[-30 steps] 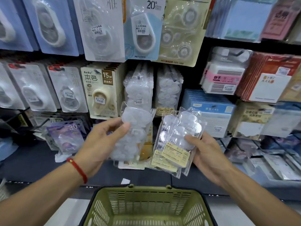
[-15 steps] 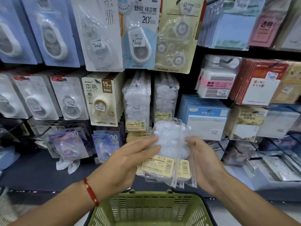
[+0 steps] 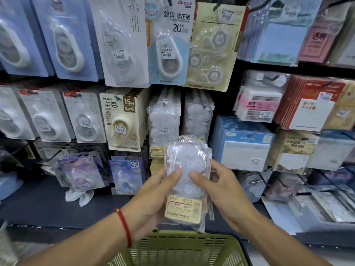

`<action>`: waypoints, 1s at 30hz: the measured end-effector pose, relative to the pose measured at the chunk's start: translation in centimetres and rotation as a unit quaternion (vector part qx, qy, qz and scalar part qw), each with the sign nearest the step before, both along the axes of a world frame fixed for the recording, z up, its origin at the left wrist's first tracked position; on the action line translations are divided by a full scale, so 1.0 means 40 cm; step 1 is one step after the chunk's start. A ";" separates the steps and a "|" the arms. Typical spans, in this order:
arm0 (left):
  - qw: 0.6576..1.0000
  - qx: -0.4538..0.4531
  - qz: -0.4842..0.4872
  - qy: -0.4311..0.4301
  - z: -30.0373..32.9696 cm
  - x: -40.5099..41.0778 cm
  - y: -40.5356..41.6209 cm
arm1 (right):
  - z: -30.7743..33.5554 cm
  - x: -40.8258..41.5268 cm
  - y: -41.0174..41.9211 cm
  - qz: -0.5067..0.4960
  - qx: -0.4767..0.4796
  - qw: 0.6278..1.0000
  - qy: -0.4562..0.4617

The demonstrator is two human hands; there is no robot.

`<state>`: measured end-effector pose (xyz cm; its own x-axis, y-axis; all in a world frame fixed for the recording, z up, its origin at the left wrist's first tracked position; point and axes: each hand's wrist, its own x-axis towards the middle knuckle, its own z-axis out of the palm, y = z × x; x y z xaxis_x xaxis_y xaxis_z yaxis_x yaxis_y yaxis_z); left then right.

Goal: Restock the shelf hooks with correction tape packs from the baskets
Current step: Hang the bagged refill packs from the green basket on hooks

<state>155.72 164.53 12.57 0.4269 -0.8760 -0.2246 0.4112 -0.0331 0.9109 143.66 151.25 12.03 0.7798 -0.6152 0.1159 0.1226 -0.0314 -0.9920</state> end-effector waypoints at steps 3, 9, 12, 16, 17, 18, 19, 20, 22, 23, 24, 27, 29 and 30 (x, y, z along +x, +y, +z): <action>0.999 -0.023 0.030 -0.033 -0.015 0.030 -0.007 | -0.002 0.016 -0.010 -0.070 -0.081 0.994 0.018; 0.993 -0.065 0.065 -0.074 -0.019 0.085 0.002 | 0.026 0.034 -0.027 -0.126 -0.105 0.986 -0.023; 0.982 -0.059 0.109 -0.141 -0.017 0.116 0.008 | 0.065 0.043 -0.065 -0.162 -0.158 0.974 -0.031; 0.974 -0.069 0.129 -0.172 -0.017 0.132 0.014 | 0.102 0.073 -0.094 -0.153 -0.176 0.972 -0.019; 0.973 -0.069 0.132 -0.178 -0.019 0.134 0.015 | 0.102 0.081 -0.098 -0.154 -0.174 0.972 -0.018; 0.971 -0.072 0.132 -0.184 -0.021 0.135 0.016 | 0.102 0.089 -0.100 -0.160 -0.168 0.973 -0.017; 0.971 -0.077 0.129 -0.187 -0.020 0.134 0.017 | 0.102 0.093 -0.102 -0.168 -0.161 0.972 -0.017; 0.970 -0.082 0.125 -0.190 -0.020 0.134 0.019 | 0.103 0.096 -0.103 -0.177 -0.158 0.971 -0.016; 0.970 -0.084 0.125 -0.192 -0.015 0.132 0.022 | 0.103 0.097 -0.106 -0.188 -0.159 0.969 -0.015; 0.969 -0.083 0.127 -0.193 -0.013 0.132 0.023 | 0.103 0.096 -0.107 -0.189 -0.160 0.969 -0.013; 0.969 -0.082 0.129 -0.195 -0.012 0.132 0.024 | 0.104 0.096 -0.108 -0.188 -0.158 0.969 -0.007; 0.969 -0.079 0.133 -0.194 -0.008 0.129 0.023 | 0.099 0.096 -0.117 -0.193 -0.148 0.970 0.023; 0.970 -0.082 0.136 -0.186 -0.008 0.125 0.021 | 0.088 0.093 -0.113 -0.226 -0.205 0.949 0.075; 0.969 -0.083 0.138 -0.185 -0.008 0.123 0.020 | 0.082 0.088 -0.103 -0.252 -0.267 0.924 0.109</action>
